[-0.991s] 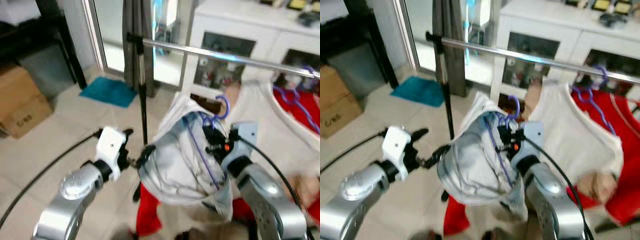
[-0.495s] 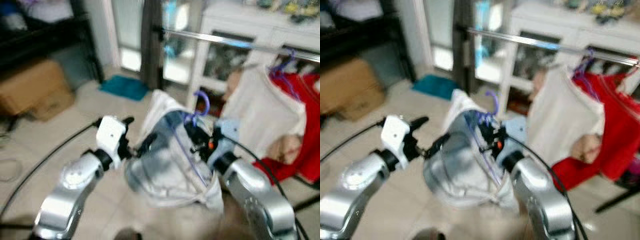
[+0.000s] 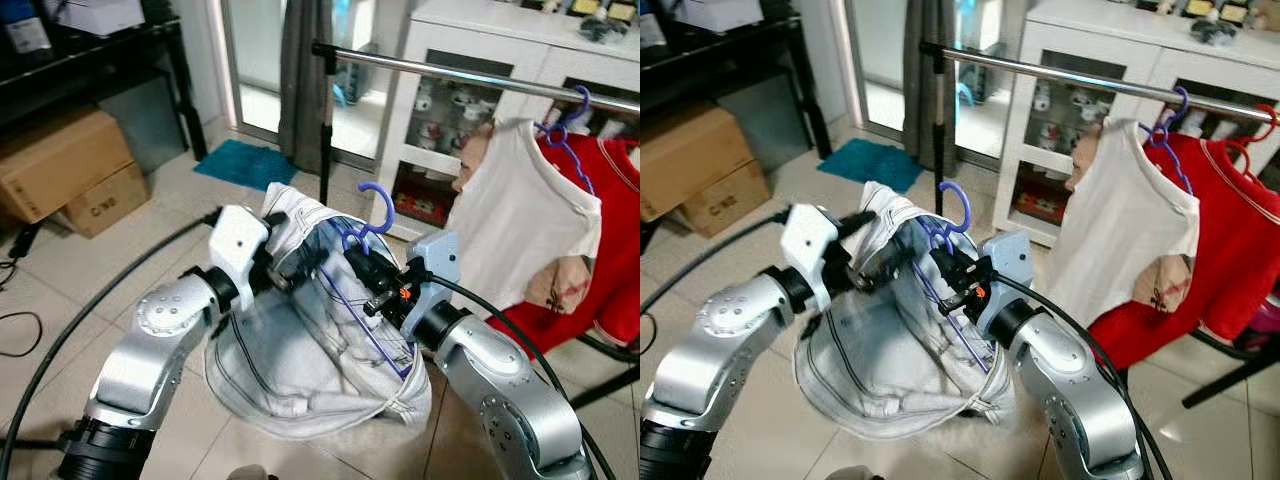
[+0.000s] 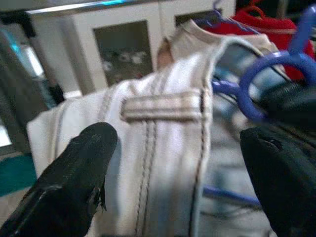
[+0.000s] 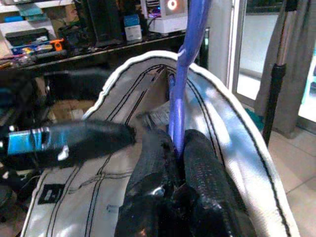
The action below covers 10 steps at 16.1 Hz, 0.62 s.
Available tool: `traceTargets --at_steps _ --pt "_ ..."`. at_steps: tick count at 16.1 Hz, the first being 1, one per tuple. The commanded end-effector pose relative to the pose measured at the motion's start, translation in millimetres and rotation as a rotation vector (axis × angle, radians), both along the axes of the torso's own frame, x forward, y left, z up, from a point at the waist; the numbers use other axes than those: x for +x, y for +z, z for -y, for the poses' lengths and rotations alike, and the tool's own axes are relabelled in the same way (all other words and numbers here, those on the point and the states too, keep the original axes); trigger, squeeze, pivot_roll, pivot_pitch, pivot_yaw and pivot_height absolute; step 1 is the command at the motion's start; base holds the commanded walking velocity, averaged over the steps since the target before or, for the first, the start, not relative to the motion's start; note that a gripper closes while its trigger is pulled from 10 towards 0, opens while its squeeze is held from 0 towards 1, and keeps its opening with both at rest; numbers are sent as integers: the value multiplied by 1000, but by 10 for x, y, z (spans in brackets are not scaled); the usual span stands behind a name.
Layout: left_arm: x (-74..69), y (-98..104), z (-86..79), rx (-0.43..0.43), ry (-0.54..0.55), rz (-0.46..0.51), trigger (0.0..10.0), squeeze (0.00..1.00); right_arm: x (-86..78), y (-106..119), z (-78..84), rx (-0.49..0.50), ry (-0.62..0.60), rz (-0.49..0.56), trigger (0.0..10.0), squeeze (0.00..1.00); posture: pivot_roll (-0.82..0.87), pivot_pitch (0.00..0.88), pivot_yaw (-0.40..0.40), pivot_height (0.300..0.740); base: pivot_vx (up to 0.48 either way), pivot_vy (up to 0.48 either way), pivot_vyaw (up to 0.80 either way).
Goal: Hang hanger
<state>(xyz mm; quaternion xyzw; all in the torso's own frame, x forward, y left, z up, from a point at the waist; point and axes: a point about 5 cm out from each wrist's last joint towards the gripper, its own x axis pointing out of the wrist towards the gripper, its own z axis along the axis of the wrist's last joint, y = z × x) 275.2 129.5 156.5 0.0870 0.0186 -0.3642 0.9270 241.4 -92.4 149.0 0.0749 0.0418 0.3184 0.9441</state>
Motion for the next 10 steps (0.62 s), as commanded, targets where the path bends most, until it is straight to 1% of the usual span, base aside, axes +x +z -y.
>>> traceTargets --at_steps 1,2,3,4,5,6,7,8,10 --pt "-15 15 47 24 -42 11 0 0 -7 234 12 37 2 116 0 0 -4 0 13 740 0 0 0" --pt "-39 6 52 57 -54 21 0 0 -7 236 23 37 -3 116 0 0 -2 0 11 740 0 0 0" --pt "-44 2 51 69 -57 26 0 0 -7 236 26 37 -4 116 0 0 -2 0 11 740 0 0 0" --pt "-48 -15 34 113 -47 38 0 0 -4 238 33 39 -5 115 0 0 2 0 3 740 0 0 0" --pt "-33 -60 -16 188 -14 49 0 0 -1 241 31 42 -2 114 0 0 4 0 -1 740 0 0 0" --pt "3 -95 -78 244 33 58 0 0 6 242 26 43 3 115 0 0 6 0 -5 740 0 0 0" --pt "20 -102 -104 259 54 63 0 0 8 243 24 43 5 115 0 0 7 0 -8 740 0 0 0" --pt "77 -100 -193 297 127 81 0 0 18 249 26 45 10 116 0 0 8 0 -13 740 0 0 0" --pt "95 -103 -239 311 146 83 0 0 27 260 33 47 11 119 0 0 7 0 -14 740 0 0 0"
